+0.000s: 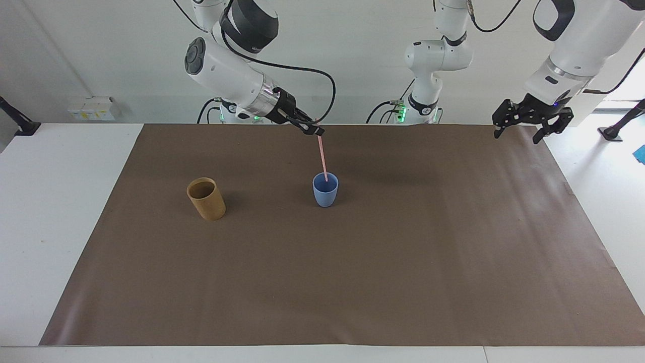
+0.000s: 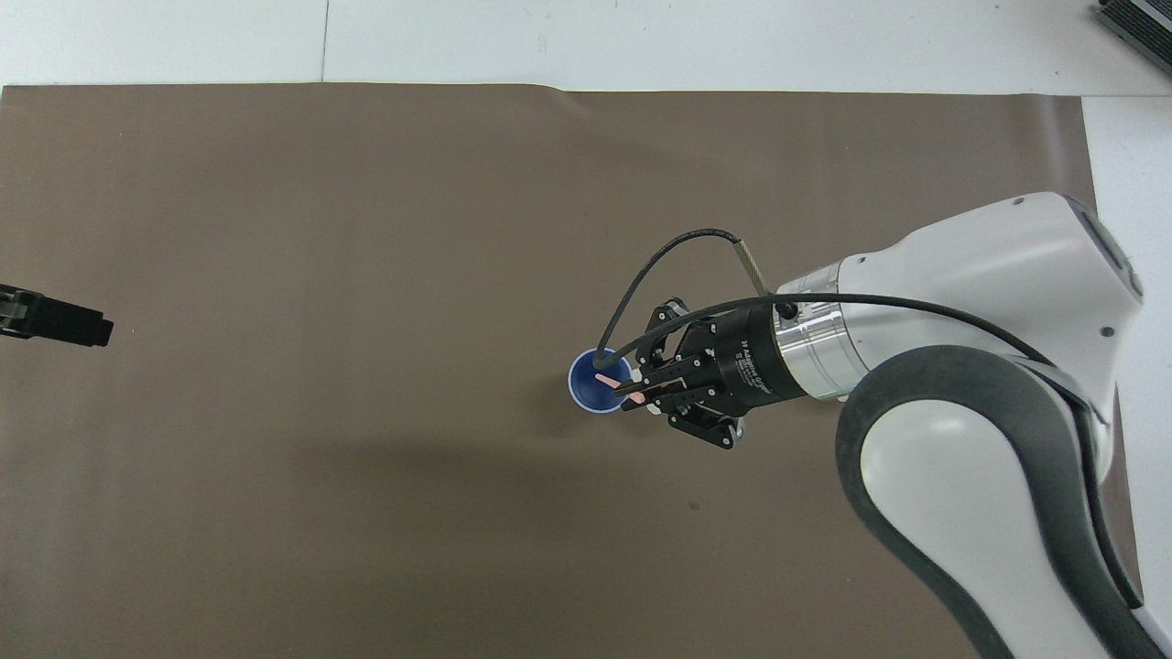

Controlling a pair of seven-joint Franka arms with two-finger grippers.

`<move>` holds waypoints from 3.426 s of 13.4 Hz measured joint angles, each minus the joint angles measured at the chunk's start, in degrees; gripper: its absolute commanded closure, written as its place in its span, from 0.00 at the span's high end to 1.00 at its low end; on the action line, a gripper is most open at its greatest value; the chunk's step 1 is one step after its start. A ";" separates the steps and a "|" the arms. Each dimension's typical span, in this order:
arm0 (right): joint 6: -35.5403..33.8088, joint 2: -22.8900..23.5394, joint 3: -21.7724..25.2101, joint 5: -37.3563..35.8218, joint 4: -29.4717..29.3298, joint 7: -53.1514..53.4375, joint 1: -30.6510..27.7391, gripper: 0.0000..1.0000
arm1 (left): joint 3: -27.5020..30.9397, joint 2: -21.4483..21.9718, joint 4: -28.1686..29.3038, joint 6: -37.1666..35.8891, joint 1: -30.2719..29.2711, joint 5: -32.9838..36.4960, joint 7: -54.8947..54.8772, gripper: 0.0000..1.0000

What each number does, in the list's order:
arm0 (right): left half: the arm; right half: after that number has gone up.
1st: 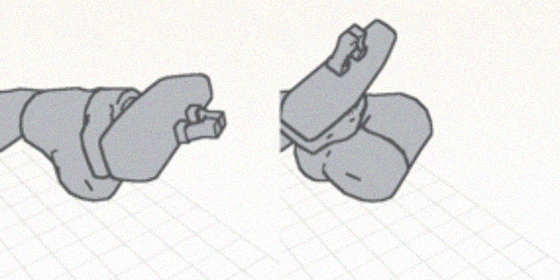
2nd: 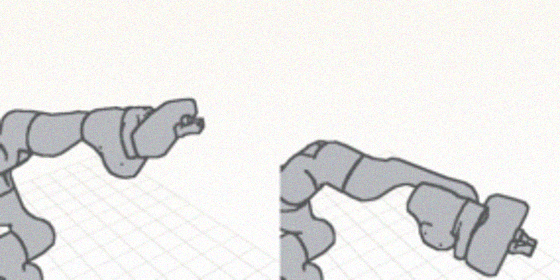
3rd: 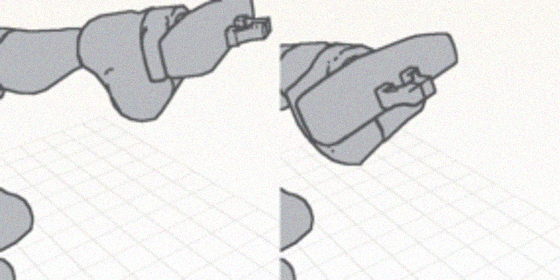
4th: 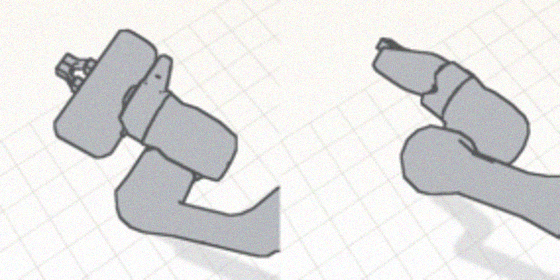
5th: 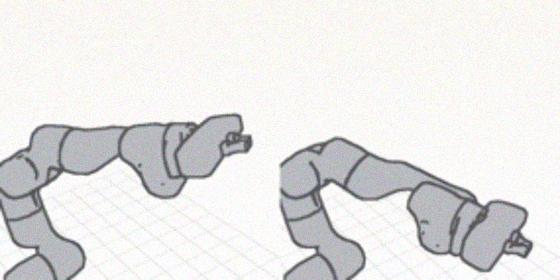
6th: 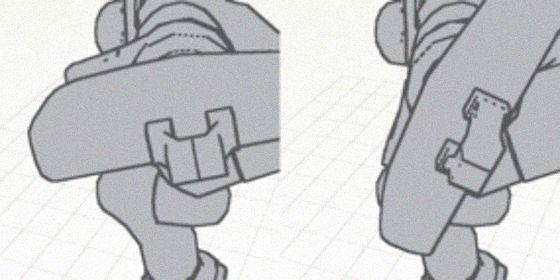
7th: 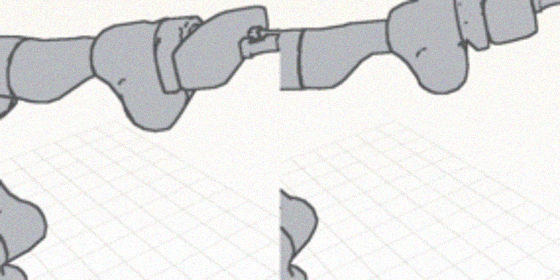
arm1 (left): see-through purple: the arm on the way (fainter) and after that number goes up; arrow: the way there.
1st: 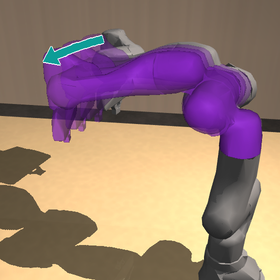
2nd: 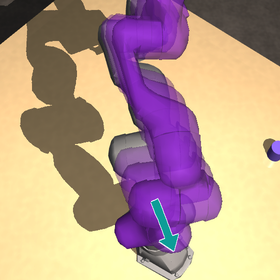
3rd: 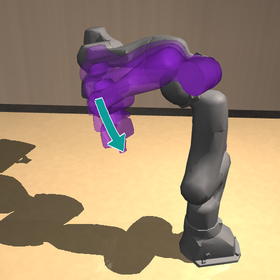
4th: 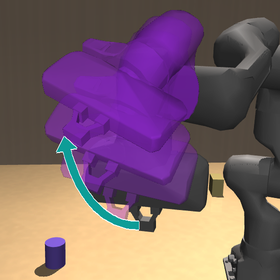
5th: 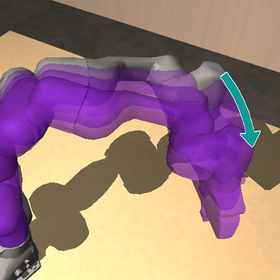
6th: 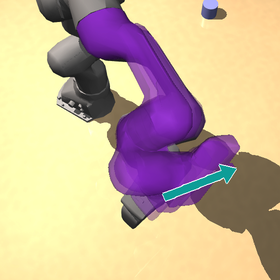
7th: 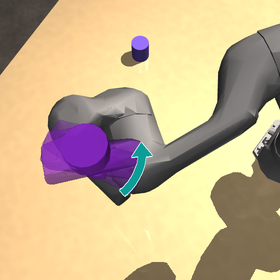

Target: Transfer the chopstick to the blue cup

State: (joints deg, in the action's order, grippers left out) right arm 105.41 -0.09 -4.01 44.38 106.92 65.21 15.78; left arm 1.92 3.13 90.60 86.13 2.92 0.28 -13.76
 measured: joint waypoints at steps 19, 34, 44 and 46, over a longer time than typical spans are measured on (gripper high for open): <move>8.59 2.34 0.34 -2.16 3.28 -1.12 2.52 1.00 | -1.35 1.34 -3.19 -6.99 0.09 -2.86 5.84 1.00; -8.97 -3.83 1.61 -40.09 -6.78 -44.57 -7.77 1.00 | -0.56 1.37 -3.19 -7.16 0.07 -2.86 6.28 1.00; -20.05 -2.68 1.69 -45.07 -21.44 -59.21 -12.94 1.00 | -0.56 1.37 -3.19 -7.16 0.07 -2.86 6.35 1.00; -19.74 -2.22 1.55 -45.06 -21.58 -59.24 -12.96 1.00 | -0.56 1.37 -3.19 -7.16 0.07 -2.86 6.36 1.00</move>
State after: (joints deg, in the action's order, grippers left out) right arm 85.67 -2.30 -2.46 -0.69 85.34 5.97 2.82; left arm 1.36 4.49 87.41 78.97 2.99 -2.58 -7.40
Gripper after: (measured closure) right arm 0.000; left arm 0.000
